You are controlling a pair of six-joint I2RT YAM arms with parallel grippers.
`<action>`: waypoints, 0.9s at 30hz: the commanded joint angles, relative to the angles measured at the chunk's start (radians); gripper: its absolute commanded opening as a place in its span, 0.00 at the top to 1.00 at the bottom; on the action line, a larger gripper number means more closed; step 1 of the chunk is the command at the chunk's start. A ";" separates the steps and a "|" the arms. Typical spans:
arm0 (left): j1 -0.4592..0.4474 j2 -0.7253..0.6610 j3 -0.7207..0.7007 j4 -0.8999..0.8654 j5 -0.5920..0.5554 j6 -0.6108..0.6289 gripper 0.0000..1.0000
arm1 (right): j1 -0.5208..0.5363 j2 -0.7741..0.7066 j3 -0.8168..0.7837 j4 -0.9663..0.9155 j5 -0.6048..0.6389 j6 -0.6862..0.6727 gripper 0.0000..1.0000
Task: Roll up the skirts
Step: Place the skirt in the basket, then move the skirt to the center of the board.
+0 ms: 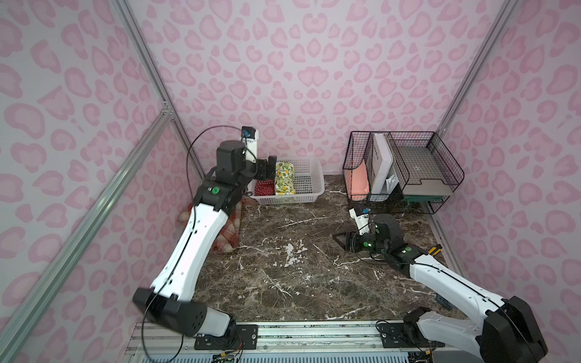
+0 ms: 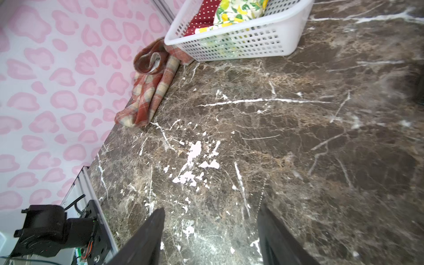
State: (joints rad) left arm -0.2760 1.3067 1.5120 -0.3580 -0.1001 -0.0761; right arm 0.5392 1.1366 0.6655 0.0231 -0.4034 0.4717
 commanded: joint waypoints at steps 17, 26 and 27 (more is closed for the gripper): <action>0.435 -0.360 -0.245 -0.131 0.185 -0.147 0.06 | 0.031 -0.056 0.012 -0.020 0.055 -0.037 0.30; 0.341 -0.622 -0.700 0.129 -0.519 -0.033 0.02 | 0.118 0.115 0.084 0.019 0.120 -0.055 0.32; 0.356 -0.584 -0.676 0.101 -0.536 -0.068 0.02 | 0.141 0.132 0.104 0.005 0.139 -0.063 0.33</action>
State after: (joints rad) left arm 0.0692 0.6708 0.8101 -0.2703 -0.3557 -0.1043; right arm 0.6380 1.2339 0.7284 0.0212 -0.3073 0.4366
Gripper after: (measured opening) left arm 0.980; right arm 0.678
